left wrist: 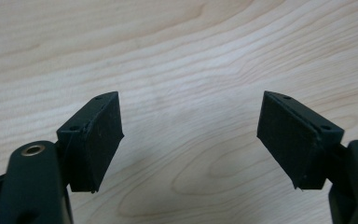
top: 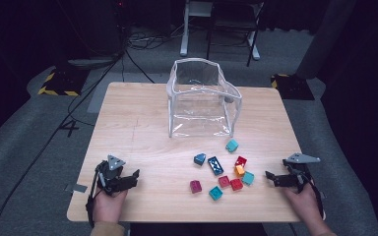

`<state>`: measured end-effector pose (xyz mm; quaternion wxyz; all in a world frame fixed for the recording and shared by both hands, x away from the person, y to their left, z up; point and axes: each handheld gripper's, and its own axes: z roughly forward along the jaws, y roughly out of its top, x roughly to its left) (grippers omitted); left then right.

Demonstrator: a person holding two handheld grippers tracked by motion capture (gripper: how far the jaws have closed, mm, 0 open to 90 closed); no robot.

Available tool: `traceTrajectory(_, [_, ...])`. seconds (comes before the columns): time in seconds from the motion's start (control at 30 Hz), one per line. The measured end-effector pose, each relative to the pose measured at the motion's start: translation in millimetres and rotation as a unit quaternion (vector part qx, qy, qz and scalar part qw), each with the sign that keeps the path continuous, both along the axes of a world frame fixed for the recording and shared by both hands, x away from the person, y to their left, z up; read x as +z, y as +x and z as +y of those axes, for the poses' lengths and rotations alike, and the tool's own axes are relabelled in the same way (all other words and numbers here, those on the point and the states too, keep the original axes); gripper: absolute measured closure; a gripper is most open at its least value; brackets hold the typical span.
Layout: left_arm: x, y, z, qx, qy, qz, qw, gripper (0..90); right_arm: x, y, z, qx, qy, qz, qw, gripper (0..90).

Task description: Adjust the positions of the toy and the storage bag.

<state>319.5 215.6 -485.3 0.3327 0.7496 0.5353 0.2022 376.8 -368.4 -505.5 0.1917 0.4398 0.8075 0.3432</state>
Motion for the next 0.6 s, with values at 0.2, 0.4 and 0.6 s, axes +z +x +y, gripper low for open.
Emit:
traceTrajectory(0.2, [17.2,0.5,-12.7,-0.024,-0.018,-0.008,0.9995,25.2,0.1,-0.7,0.1,0.001,-0.001,-0.002,1.0,6.3])
traceTrajectory(0.4, [37.9,9.8,-29.3,-0.046,-0.009,-0.03,0.9984,28.4,0.2,-1.5,0.1,0.002,0.0,-0.004,1.0,7.1])
traceTrajectory(0.6, [50.4,26.9,-41.2,-0.063,-0.026,-0.036,0.997,30.6,0.2,-1.7,0.2,0.001,0.0,-0.003,1.0,7.3])
